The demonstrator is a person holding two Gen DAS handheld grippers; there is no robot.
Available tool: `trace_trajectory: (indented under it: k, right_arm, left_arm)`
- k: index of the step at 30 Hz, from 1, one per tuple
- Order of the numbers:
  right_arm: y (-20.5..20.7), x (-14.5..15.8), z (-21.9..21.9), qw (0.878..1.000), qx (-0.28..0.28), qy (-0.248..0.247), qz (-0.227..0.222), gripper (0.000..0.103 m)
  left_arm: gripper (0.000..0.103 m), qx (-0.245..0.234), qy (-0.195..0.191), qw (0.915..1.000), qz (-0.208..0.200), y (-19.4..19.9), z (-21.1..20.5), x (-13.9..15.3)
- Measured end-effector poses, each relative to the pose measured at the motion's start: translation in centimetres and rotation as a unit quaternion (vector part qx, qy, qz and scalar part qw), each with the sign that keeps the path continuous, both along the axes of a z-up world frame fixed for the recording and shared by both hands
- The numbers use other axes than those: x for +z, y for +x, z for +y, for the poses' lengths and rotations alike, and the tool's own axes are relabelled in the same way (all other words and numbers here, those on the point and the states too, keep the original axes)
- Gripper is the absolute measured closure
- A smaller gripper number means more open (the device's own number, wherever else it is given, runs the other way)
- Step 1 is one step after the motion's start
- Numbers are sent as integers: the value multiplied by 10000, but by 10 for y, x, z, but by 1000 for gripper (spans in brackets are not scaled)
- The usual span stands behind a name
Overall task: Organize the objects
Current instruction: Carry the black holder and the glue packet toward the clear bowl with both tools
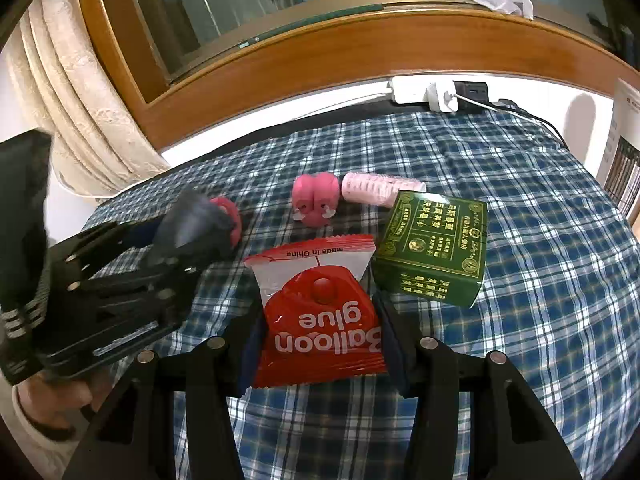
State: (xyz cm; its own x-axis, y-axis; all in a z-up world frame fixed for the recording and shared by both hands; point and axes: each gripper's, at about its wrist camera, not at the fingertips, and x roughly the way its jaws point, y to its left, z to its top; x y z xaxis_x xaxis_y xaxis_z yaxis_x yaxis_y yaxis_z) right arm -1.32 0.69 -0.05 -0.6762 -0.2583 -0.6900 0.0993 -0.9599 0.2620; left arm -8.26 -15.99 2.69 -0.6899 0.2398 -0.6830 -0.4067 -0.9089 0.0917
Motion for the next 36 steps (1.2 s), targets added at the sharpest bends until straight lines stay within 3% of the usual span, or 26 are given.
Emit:
trace_trajectory:
  k: [8, 15, 27, 31, 36]
  right_arm:
    - [1, 0, -5, 9999, 97, -39, 86, 51]
    - [6, 1, -13, 9993, 244, 17, 266, 51]
    - [8, -2, -25, 9989, 326, 27, 350, 51]
    - [9, -2, -29, 9989, 285, 9, 381, 51]
    - [11, -3, -34, 9991, 244, -11, 356, 51]
  left_arm:
    - [47, 443, 352, 9983, 118, 28, -32, 17]
    - [47, 828, 419, 9953, 266, 54, -62, 23]
    - [50, 1581, 627, 9830, 695, 104, -128, 35]
    - [50, 1720, 741, 9797, 713, 114, -148, 37]
    - [48, 1539, 870, 9830, 494, 120, -155, 33]
